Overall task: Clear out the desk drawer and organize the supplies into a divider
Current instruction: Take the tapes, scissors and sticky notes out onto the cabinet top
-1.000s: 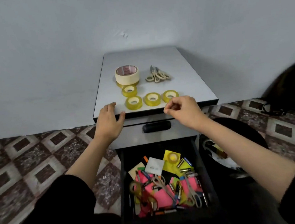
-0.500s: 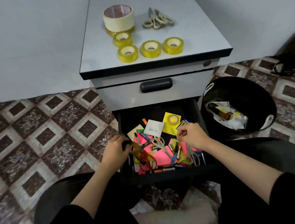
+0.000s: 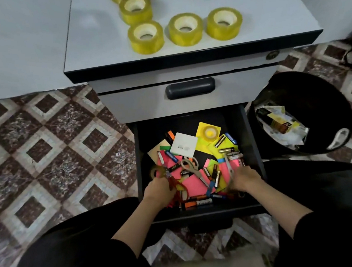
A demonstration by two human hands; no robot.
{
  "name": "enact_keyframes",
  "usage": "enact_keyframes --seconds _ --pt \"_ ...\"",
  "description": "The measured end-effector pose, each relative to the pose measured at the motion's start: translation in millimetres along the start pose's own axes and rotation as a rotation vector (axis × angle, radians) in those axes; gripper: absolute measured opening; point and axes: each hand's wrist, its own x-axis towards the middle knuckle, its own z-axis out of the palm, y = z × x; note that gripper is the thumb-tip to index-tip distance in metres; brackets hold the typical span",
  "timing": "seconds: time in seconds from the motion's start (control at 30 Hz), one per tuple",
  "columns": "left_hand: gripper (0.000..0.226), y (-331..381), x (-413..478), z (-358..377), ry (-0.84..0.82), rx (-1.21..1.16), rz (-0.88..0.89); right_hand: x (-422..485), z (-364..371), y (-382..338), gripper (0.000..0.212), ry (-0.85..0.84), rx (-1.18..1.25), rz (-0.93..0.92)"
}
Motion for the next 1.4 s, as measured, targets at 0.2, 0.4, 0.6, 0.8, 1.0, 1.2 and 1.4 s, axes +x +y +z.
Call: enact_keyframes --seconds 0.2,0.4,0.6,0.8,1.0,1.2,1.4 --pt "0.032 16.2 9.0 6.2 0.228 -0.024 -0.004 1.5 14.4 -7.7 0.039 0.103 0.153 -0.018" --pt "0.039 39.2 33.2 0.5 0.274 0.149 0.267 -1.5 16.6 -5.5 0.065 0.090 0.131 -0.002" --pt "0.042 53.7 48.8 -8.1 0.172 0.366 0.337 -2.1 9.2 1.1 0.079 0.036 0.180 -0.050" --pt "0.034 53.6 47.1 -3.2 0.131 0.473 0.368 0.0 2.9 4.7 0.076 -0.017 0.229 -0.054" --pt "0.040 54.1 39.0 -4.7 0.071 0.470 0.425 -2.3 2.6 4.1 0.074 -0.031 0.269 -0.055" --pt "0.046 53.2 31.4 -8.9 0.102 0.485 0.333 -11.6 -16.7 4.0 0.067 -0.098 0.276 -0.080" --pt "0.052 31.7 8.8 -33.4 0.127 0.236 0.210 -41.0 -46.7 8.3 0.041 -0.081 0.438 -0.167"
